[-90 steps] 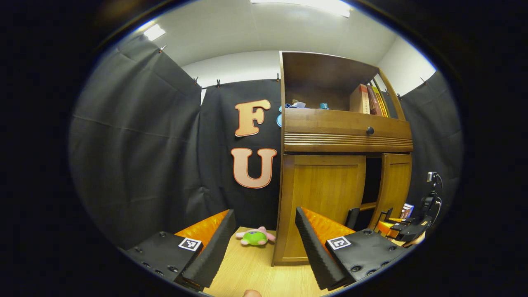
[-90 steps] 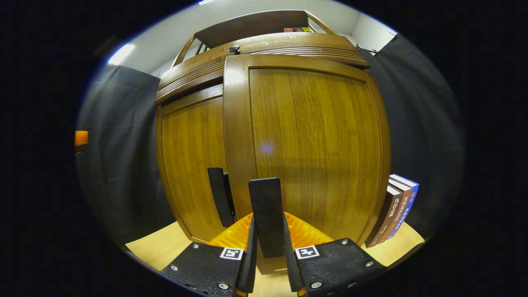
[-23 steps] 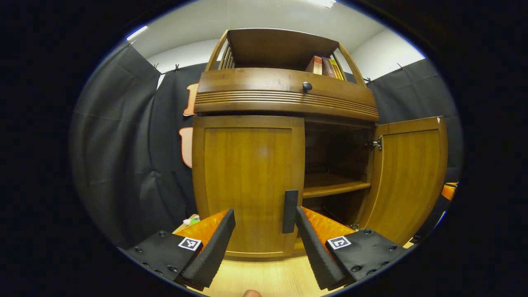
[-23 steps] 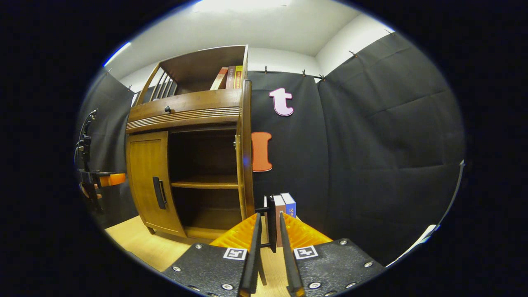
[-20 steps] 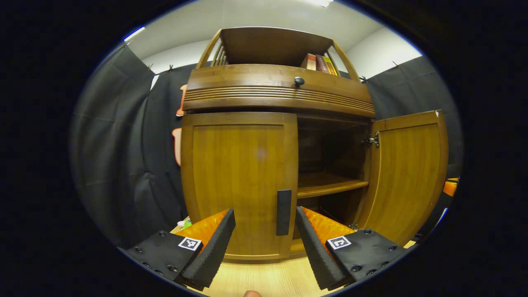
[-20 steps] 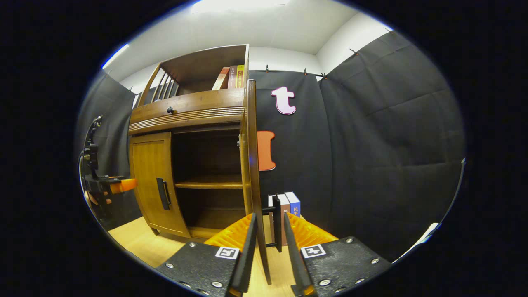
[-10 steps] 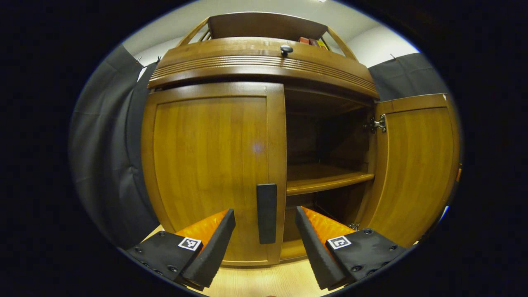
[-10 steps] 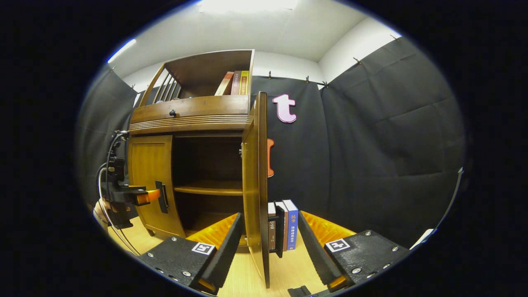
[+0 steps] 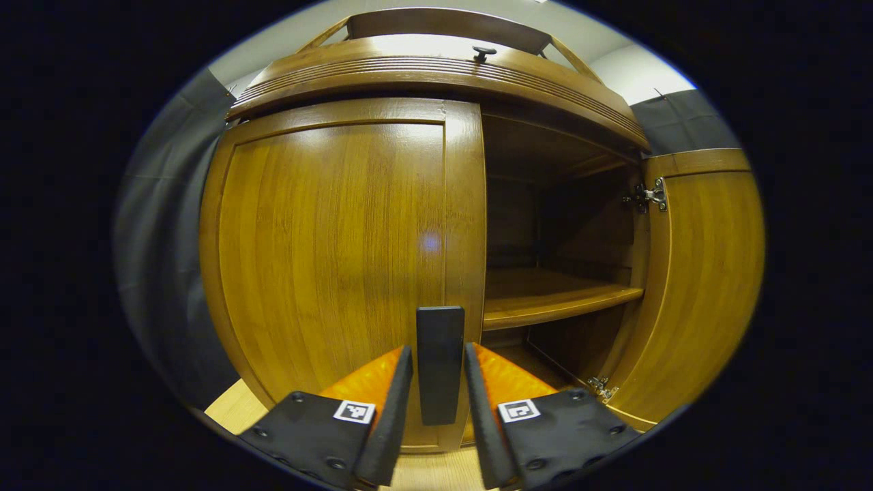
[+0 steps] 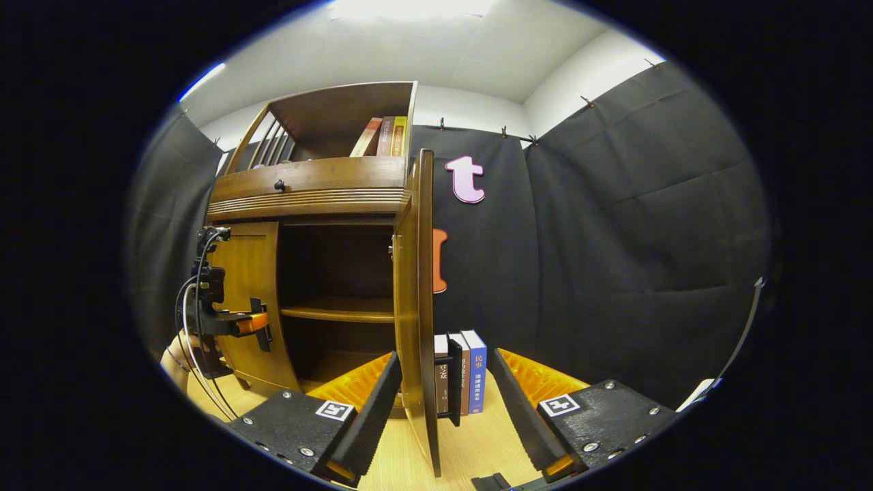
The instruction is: Open the right door of the double-door shoe cabinet with the right hand, and open the left door with the left hand.
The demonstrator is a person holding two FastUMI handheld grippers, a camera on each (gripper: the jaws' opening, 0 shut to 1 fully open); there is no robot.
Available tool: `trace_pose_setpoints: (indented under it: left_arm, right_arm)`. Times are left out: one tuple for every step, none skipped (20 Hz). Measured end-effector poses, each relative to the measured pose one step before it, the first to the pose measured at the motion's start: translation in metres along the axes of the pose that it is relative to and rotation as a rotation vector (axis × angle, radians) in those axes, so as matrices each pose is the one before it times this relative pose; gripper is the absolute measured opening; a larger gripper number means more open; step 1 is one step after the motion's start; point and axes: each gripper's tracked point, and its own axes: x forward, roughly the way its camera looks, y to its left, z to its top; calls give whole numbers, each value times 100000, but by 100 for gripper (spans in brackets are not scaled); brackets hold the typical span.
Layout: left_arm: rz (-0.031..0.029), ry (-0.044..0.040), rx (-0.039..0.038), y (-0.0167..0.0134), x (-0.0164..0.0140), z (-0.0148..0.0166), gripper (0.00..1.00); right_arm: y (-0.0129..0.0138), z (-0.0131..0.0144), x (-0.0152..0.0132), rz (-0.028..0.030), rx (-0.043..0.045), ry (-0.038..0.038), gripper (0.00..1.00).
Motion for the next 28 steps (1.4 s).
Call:
trace_pose_setpoints:
  left_arm:
    - [152, -132, 242, -67, 29, -91, 49]
    - [-634, -207, -92, -108, -24, 97, 43]
    - [-198, 37, -153, 45, 23, -73, 41]
    - [308, 129, 303, 119, -157, -62, 39]
    - [222, 466, 351, 16, -110, 29, 37]
    - [23, 565, -440, -7, -502, -205, 34]
    - [-441, 76, 475, -31, -152, -82, 32]
    - [-443, 355, -244, -52, -330, 127, 30]
    - [-623, 348, -266, -2, -396, 50, 31]
    - [-762, 438, 354, -62, -509, -124, 32]
    - [-761, 263, 255, 55, -556, -21, 33]
    - [-821, 201, 193, 40, -632, -16, 31]
    - [-825, 179, 104, 38, -605, -3, 29]
    - [-688, 118, -100, 9, -623, -19, 31]
    - [-556, 106, 127, 37, -609, 25, 31]
    - [-335, 47, 193, 102, -697, -92, 32]
    - [-252, -139, 525, 82, -641, -11, 32]
    - [-100, 29, 525, 83, -714, -74, 31]
    - [-128, -311, 517, 203, -689, 35, 32]
    - [-203, 80, 736, 115, -710, -108, 32]
    - [-212, -153, 597, 157, -647, 1, 31]
    - [-270, 153, 540, 179, -833, -33, 32]
    - [-399, -116, 198, 209, -717, 29, 31]
    - [-340, 32, -167, 205, -614, -61, 31]
    - [-298, -95, -175, 247, -673, 9, 31]
    - [-74, -117, -150, 264, -669, -52, 31]
    - [147, -144, 178, 322, -642, -28, 31]
    - [364, -221, 152, 319, -706, -40, 31]
  right_arm:
    - [17, -83, -36, -76, -106, 124, 84]
    - [-28, -105, 10, -38, -100, 142, 84]
    - [82, -37, 47, 143, 61, 255, 84]
    - [84, -103, -25, 59, 96, 165, 94]
    - [39, -80, 3, -36, -14, 134, 94]
    - [109, 21, -35, 34, -110, 5, 94]
    - [106, -115, -118, 92, 31, 33, 94]
    - [99, -93, -16, 258, 28, 109, 94]
    - [180, -82, -43, 287, -38, 211, 94]
    - [96, -37, -51, 248, -44, 69, 94]
    - [77, 91, -68, 279, -128, 7, 94]
    - [96, 72, -109, 143, -22, -198, 94]
    - [111, 68, -121, 170, 18, -249, 94]
    - [51, 109, -87, -28, 85, -181, 94]
    - [39, 31, -31, -17, 83, -71, 94]
    - [17, 56, -55, -168, 76, -139, 94]
    - [106, 78, -97, -104, 34, -187, 94]
    - [42, 129, -43, -69, 123, -79, 94]
    - [141, -24, -83, 172, 253, 7, 94]
    - [179, 42, 67, 321, 180, 91, 94]
    - [377, -14, -4, 581, 68, 20, 94]
    - [345, 118, 5, 740, -25, -4, 94]
    - [409, -69, -135, 814, -12, -92, 94]
    - [400, 13, -197, 790, -74, -63, 94]
    - [387, 25, -140, 792, -15, -57, 94]
    - [289, 14, -90, 778, -23, 8, 94]
    - [335, -3, -87, 685, -68, -86, 94]
    - [299, 99, 69, 512, -86, -129, 94]
